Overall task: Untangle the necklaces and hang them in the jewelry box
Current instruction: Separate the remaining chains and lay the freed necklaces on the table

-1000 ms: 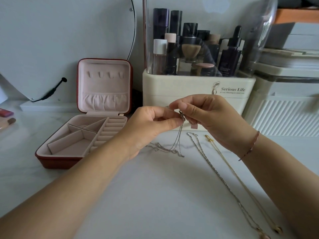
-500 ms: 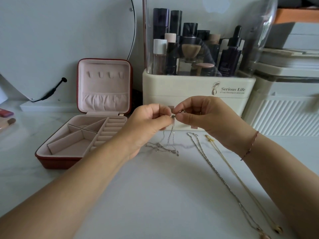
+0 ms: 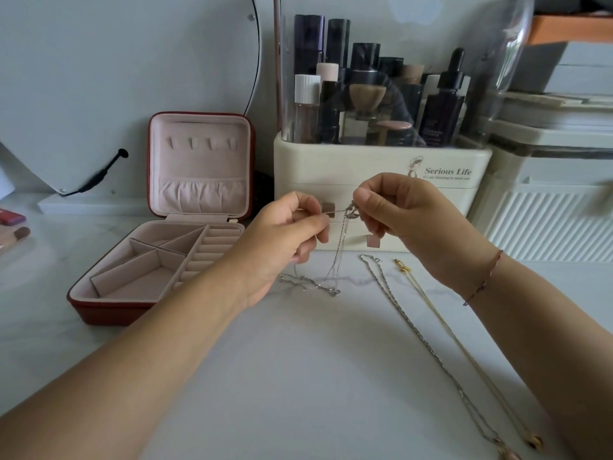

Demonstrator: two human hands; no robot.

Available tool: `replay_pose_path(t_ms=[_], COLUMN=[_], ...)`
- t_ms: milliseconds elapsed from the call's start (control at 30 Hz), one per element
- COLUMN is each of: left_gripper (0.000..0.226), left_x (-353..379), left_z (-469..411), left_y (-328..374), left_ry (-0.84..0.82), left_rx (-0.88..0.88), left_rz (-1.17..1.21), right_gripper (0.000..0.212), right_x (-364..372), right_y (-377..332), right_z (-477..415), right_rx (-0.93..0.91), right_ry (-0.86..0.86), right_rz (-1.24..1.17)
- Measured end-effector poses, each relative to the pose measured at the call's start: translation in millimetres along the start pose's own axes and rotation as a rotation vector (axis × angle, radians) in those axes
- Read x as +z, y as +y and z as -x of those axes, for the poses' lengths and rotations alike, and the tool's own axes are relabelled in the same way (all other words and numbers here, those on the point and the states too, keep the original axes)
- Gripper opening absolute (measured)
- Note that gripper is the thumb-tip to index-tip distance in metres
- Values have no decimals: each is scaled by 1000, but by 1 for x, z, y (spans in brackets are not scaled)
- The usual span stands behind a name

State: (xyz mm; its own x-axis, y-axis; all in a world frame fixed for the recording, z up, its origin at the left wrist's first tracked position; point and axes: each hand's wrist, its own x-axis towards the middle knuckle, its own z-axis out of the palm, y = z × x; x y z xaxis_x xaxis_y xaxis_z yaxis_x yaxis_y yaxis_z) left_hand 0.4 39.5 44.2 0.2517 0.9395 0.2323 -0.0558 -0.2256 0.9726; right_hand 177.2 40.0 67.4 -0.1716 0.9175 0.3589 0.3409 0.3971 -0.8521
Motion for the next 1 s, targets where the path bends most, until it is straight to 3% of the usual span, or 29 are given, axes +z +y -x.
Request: replay_pose_path(t_ms=[233,400,667,867,1000], left_gripper=[12,29,6,8,7], left_x=[-3,-1,-2,-5,-8], left_z=[0,1,0,0,0], left_y=[1,3,1,4,6], left_ry=[-43,-2,13,35,66], left_rx=[0,-9,-17,-46,-58], left_rz=[-50,-97,-120,-168,-186], right_gripper=[14,24,17,21,19], right_x=[2,2,7,3,0], right_y=[-2,-3,1,-5,-6], right_z=[1,2,0,2,2], right_rx=[50,82,126,207,193], right_ry=[-93,-145,-165,-170,-124], right_rz=[-214,-267,-359,-582,-546])
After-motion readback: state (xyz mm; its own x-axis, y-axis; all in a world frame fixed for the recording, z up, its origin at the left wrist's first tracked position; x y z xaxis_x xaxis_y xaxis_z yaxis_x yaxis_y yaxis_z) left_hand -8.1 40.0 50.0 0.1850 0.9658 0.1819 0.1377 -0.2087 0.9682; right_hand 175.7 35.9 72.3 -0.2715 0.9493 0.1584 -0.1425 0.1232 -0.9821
